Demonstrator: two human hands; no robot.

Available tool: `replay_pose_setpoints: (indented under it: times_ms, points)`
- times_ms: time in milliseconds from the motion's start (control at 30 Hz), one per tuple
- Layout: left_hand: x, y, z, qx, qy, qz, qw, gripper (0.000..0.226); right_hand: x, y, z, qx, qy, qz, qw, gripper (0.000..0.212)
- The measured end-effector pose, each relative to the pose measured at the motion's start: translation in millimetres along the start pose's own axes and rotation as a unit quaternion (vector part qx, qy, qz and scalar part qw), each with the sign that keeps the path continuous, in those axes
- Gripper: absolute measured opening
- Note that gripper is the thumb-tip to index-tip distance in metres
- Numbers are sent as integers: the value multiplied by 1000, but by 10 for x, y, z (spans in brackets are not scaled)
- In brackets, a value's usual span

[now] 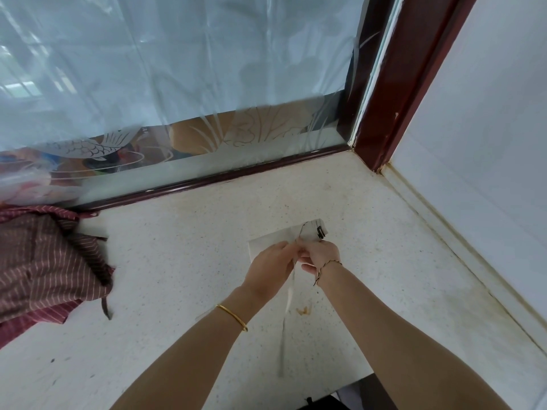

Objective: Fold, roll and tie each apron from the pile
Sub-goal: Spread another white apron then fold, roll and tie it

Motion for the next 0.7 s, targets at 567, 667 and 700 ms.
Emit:
replay_pose_setpoints:
  times_ms: [567, 667, 700]
  points:
    - [99, 225, -70, -414, -78, -511, 750, 17, 104, -9, -25, -107, 20, 6, 994, 7]
    - [102, 227, -76, -433, -62, -517, 736, 17, 92, -30, -38, -94, 22, 24, 995, 7]
    - [105, 230, -80, -434, -52, -509, 741, 17, 83, -24, -33, -97, 21, 21, 995, 9]
Point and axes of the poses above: each hand's wrist, its own z-axis towards the middle knuckle, its own x-axis out of the palm, y = z × x, the point moved 6 cm from there along z, towards the middle knuckle, and after that the axes turned 8 degrees about x, right-handed, at the moved point
